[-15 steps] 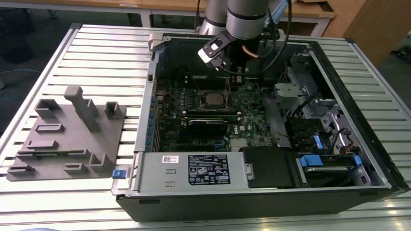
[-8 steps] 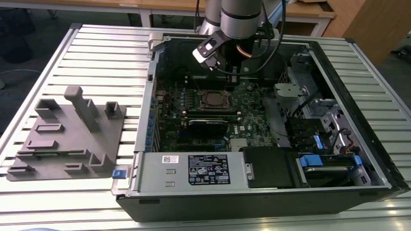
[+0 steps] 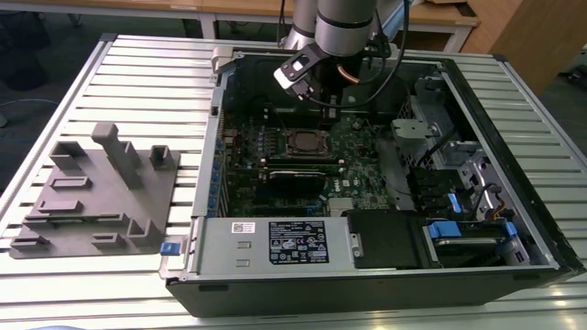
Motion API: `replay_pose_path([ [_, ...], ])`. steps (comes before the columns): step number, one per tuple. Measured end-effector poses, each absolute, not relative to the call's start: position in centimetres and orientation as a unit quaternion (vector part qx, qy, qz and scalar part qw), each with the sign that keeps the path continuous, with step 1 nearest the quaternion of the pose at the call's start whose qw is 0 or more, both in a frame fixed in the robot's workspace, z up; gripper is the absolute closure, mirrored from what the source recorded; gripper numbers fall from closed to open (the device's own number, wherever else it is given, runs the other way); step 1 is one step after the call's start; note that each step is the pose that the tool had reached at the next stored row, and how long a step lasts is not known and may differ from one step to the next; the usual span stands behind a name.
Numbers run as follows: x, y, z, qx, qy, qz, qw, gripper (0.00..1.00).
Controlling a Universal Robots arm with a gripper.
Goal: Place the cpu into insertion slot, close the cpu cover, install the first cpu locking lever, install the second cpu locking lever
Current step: 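Close the cpu cover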
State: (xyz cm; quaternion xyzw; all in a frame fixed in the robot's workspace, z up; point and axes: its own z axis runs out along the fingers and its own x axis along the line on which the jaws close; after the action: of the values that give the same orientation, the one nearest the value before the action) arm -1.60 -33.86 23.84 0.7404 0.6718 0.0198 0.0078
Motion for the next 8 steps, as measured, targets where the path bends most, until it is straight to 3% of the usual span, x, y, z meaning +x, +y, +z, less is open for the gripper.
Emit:
replay_pose_path([
  [8,-2.9,-33.9,23.7,0.74,0.672,0.02,0.008,0.89],
])
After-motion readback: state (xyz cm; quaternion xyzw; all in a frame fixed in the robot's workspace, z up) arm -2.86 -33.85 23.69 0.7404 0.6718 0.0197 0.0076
